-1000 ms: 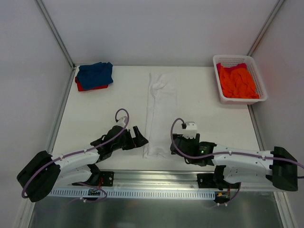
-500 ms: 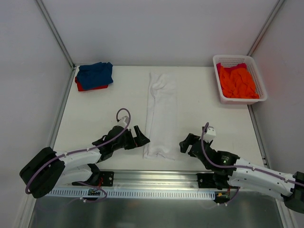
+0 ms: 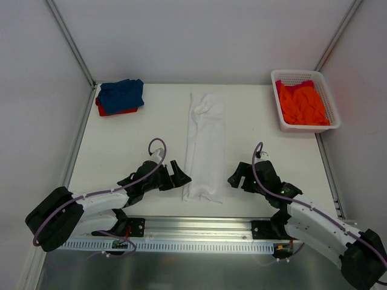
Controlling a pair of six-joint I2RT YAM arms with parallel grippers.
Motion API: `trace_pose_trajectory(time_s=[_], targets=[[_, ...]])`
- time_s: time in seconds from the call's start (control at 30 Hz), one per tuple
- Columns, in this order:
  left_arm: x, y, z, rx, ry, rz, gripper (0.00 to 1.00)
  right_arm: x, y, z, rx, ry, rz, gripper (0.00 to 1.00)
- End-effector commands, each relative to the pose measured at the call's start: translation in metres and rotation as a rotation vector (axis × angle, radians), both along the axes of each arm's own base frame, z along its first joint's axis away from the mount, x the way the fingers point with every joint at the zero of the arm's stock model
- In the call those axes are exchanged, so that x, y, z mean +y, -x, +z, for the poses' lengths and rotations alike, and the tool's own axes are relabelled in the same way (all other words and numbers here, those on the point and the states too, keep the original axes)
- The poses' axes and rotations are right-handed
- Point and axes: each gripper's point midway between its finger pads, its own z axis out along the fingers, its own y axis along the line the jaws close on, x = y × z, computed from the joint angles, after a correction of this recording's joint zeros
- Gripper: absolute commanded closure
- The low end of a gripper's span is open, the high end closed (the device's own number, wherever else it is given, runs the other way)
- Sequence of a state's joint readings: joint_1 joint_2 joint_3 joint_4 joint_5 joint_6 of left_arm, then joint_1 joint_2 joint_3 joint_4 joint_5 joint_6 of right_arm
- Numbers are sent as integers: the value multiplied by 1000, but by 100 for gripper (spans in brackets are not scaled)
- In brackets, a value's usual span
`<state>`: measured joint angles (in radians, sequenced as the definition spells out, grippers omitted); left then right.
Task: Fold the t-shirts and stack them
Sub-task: Fold the tshirt
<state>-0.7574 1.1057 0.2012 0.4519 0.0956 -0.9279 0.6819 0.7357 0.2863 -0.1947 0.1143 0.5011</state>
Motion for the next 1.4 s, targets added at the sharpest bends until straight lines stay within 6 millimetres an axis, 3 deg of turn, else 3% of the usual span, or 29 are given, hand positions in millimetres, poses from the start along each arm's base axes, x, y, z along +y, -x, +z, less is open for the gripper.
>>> trace_pose_trajectory(time_s=[0.0, 0.17, 0.6, 0.8, 1.0, 1.17, 1.37], targets=[[25, 25, -41, 126, -120, -4, 3, 33, -5, 28, -41, -183, 171, 14], [25, 26, -42, 126, -116, -5, 2, 30, -14, 24, -2, -324, 166, 14], [25, 27, -45, 121, -114, -8, 3, 35, -3, 0, 131, -519, 201, 14], [30, 36, -61, 165, -100, 8, 4, 34, 6, -6, 145, -547, 184, 17], [21, 45, -73, 209, -65, -19, 7, 32, 12, -14, 155, -559, 163, 21], [9, 47, -74, 211, -40, -42, 13, 36, 11, -12, 150, -572, 169, 27], [9, 51, -79, 227, -52, -47, 16, 46, 11, -12, 158, -573, 191, 32]])
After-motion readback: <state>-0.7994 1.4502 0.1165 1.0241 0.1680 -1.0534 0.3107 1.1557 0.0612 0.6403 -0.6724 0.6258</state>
